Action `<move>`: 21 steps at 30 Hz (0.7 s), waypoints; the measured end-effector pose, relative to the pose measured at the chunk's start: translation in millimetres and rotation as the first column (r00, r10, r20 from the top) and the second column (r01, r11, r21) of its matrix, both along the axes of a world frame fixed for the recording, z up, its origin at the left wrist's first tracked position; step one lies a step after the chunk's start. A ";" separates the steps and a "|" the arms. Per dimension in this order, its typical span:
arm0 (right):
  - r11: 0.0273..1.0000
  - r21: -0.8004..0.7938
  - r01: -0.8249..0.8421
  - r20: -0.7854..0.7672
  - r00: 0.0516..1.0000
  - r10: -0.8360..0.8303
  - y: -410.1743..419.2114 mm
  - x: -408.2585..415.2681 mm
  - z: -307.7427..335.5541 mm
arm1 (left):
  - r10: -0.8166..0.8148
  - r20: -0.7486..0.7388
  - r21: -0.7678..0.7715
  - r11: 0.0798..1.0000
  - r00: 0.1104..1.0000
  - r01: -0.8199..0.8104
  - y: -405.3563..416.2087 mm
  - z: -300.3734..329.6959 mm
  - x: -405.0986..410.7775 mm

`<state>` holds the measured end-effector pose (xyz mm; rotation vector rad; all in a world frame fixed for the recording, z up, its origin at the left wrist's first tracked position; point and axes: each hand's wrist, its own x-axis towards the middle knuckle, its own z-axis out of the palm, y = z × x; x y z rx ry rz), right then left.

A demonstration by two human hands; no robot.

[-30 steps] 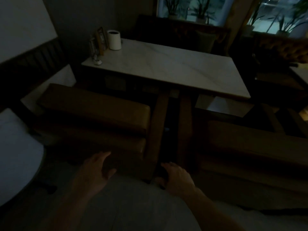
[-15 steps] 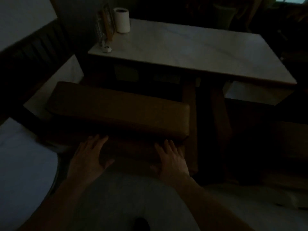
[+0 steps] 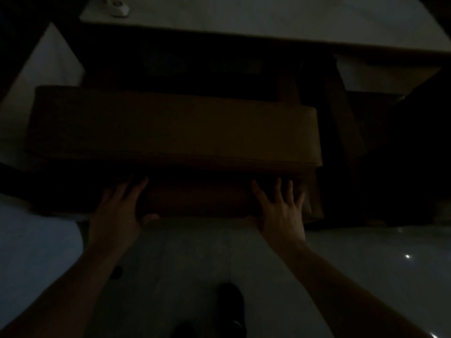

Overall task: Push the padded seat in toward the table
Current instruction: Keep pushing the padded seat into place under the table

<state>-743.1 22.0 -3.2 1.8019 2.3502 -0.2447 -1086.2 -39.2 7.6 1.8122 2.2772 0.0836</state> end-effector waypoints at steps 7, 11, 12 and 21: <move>0.999 0.008 0.046 -0.013 0.999 -0.046 -7.3 -5.0 4.3 | -0.030 -0.043 0.011 0.999 0.999 0.031 0.2 0.5 -3.0; 0.998 -0.015 0.063 -0.027 0.998 -0.064 -11.8 -4.9 5.4 | -0.028 -0.022 -0.026 0.999 0.999 0.027 -2.0 -0.4 -4.2; 0.997 -0.017 0.071 -0.042 0.997 -0.071 -11.8 -5.0 4.7 | -0.027 -0.012 -0.043 0.999 1.000 0.026 -1.4 -0.7 -4.4; 0.998 -0.026 0.055 -0.031 0.998 -0.056 -8.0 -3.9 -4.7 | -0.061 -0.049 -0.028 0.998 0.997 0.060 0.6 -8.6 -7.8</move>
